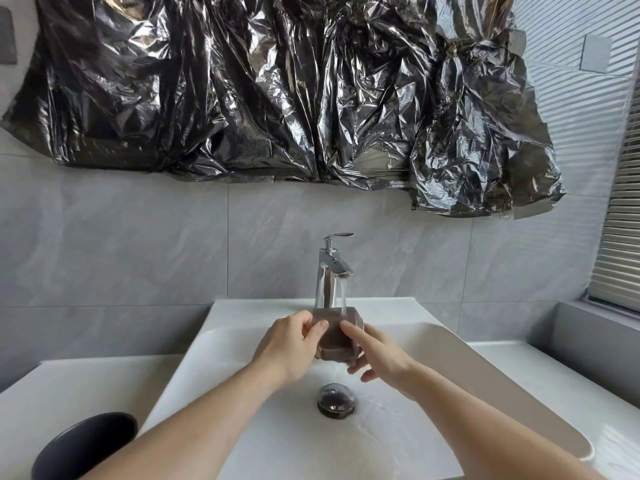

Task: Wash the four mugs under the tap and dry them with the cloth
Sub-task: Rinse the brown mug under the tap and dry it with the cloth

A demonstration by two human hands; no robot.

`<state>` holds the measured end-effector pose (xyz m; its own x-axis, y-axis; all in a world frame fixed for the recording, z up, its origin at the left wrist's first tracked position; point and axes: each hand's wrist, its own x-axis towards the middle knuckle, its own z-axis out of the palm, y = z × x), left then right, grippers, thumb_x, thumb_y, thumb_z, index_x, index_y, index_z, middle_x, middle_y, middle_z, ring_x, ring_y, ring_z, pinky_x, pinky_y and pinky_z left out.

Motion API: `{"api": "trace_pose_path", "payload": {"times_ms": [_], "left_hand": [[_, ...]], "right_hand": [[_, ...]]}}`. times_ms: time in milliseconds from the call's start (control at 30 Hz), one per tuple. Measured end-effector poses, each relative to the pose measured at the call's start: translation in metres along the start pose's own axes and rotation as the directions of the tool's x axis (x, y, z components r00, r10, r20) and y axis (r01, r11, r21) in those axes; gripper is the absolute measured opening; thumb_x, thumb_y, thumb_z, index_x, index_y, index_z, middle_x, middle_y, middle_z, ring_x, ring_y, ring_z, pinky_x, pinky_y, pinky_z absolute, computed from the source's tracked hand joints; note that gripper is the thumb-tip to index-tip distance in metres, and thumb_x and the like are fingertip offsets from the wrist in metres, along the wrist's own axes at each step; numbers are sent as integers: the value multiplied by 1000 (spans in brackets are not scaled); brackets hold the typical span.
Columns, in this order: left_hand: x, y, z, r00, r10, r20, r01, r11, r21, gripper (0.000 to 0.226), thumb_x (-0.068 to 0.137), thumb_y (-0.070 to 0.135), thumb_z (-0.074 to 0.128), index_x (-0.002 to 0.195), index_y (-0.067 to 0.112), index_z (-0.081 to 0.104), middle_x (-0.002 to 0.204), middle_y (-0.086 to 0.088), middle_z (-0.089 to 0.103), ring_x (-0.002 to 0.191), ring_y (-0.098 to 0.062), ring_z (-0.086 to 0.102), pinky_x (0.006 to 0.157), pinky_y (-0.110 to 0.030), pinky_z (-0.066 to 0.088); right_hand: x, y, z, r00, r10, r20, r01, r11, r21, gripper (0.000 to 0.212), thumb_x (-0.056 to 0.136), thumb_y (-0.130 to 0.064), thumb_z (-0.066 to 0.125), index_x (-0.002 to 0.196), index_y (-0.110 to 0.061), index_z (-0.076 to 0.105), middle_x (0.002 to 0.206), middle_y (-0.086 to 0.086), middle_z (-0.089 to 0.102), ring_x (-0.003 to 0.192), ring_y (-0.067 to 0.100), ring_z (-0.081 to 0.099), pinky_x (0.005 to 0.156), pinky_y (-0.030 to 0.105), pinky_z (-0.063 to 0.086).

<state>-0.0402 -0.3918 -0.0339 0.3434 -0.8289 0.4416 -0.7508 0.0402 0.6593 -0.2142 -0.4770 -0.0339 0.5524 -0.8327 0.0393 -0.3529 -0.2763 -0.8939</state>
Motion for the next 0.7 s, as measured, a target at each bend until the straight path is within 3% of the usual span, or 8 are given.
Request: {"api": "trace_pose_path", "payload": {"times_ms": [100, 233, 333, 467, 600, 700], "left_hand": [[1, -3, 1, 1000, 0, -23, 1, 999, 41, 43, 105, 48, 54, 77, 16, 47, 68, 3, 62, 70, -25, 56, 73, -42, 52], [2, -4, 1, 1000, 15, -20, -14, 999, 50, 41, 104, 48, 55, 78, 17, 47, 66, 4, 62, 71, -25, 59, 74, -43, 53], [2, -6, 1, 999, 27, -24, -25, 998, 57, 40, 104, 47, 56, 79, 18, 48, 66, 4, 62, 69, -22, 58, 76, -43, 53], [3, -5, 1, 1000, 15, -19, -14, 998, 61, 30, 103, 50, 54, 91, 23, 62, 83, 7, 72, 84, -21, 67, 82, -41, 57], [3, -2, 0, 999, -49, 13, 49, 999, 13, 34, 106, 52, 40, 102, 30, 65, 98, 5, 72, 97, -21, 66, 89, -36, 54], [1, 0, -1, 994, -77, 78, 85, 991, -102, 56, 94, 58, 37, 133, 30, 66, 123, 5, 74, 110, -17, 70, 103, -38, 54]], "right_hand": [[2, 0, 0, 999, -33, 8, 33, 999, 42, 38, 98, -44, 64, 129, -25, 53, 94, 4, 69, 80, 17, 69, 69, 28, 53], [6, 2, -1, 999, -36, -14, 38, 991, 127, 70, 70, -42, 78, 133, -44, 47, 102, 11, 75, 81, 16, 72, 75, 31, 54], [5, 2, -3, 999, -23, -29, 27, 987, 157, 85, 58, -31, 83, 134, -39, 45, 116, 9, 71, 87, 18, 75, 75, 31, 56], [4, 1, -3, 998, -3, -66, 12, 991, 130, 75, 68, -18, 90, 126, -25, 43, 100, 6, 75, 77, 18, 74, 72, 31, 59], [5, 1, -3, 995, 71, -76, -61, 989, 132, 65, 73, -40, 88, 118, -20, 46, 84, 7, 77, 70, 20, 75, 71, 33, 59], [8, 2, -6, 989, 107, -102, -98, 991, 89, 64, 76, -65, 75, 112, -14, 62, 87, 4, 79, 72, 17, 77, 70, 30, 58]]}}
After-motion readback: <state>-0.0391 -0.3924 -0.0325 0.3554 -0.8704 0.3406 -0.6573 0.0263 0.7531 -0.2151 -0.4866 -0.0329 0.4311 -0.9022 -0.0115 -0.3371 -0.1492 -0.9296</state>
